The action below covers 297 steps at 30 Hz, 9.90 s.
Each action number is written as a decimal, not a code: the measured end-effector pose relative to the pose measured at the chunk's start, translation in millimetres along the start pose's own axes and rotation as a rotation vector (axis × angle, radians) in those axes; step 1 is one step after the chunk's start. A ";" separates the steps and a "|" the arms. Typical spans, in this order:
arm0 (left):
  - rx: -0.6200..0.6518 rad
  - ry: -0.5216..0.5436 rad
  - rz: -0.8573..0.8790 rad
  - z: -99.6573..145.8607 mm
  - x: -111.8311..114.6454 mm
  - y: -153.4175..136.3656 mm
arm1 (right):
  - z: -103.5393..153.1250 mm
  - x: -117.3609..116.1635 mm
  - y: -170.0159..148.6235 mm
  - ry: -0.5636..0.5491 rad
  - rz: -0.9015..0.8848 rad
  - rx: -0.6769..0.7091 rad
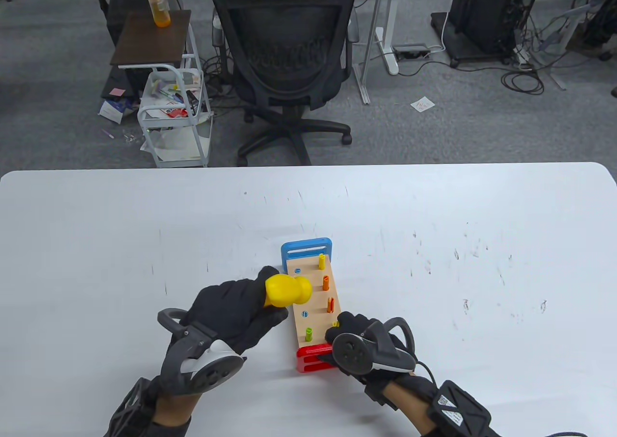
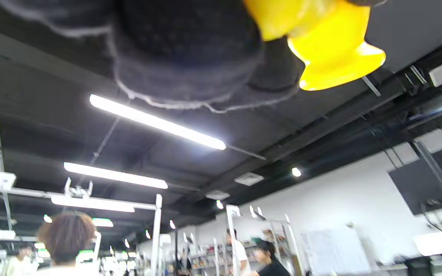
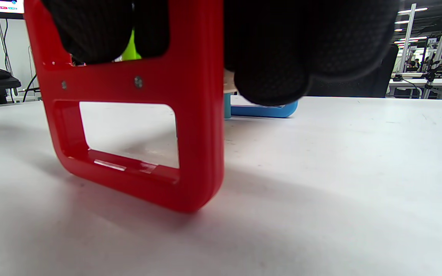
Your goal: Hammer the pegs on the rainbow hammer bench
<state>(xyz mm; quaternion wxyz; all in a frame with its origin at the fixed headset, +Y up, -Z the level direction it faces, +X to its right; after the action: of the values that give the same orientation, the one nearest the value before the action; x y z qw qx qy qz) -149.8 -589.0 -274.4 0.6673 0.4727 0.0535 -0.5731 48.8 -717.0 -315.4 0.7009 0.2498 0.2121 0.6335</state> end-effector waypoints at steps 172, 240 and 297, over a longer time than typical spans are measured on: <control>-0.267 -0.385 0.787 25.2 66.8 43.6 | 30.6 42.5 35.8 -0.429 -0.107 0.066; -0.182 -0.568 0.532 53.9 156.3 30.4 | -53.8 110.5 -97.9 -0.636 -0.358 -0.193; -0.182 -0.580 0.551 54.0 156.6 30.6 | -70.0 48.2 -102.9 -0.407 -0.173 -0.198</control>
<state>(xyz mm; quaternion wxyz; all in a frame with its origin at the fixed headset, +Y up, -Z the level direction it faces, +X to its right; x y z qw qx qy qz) -97.4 -741.5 -323.5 0.8224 0.2272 -0.2147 -0.4754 91.5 -670.8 -433.1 0.8021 0.2830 0.0239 0.5253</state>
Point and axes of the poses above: the tracker on the back of each hand, its own y axis roughly to the thumb side, its own z axis roughly from the fingertips to the wrist, x = y × z, the point moved 3 cm from there along -z, roughly from the wrist to the fingertips, and after that the axes turned 3 degrees about x, right-handed, at the moved point
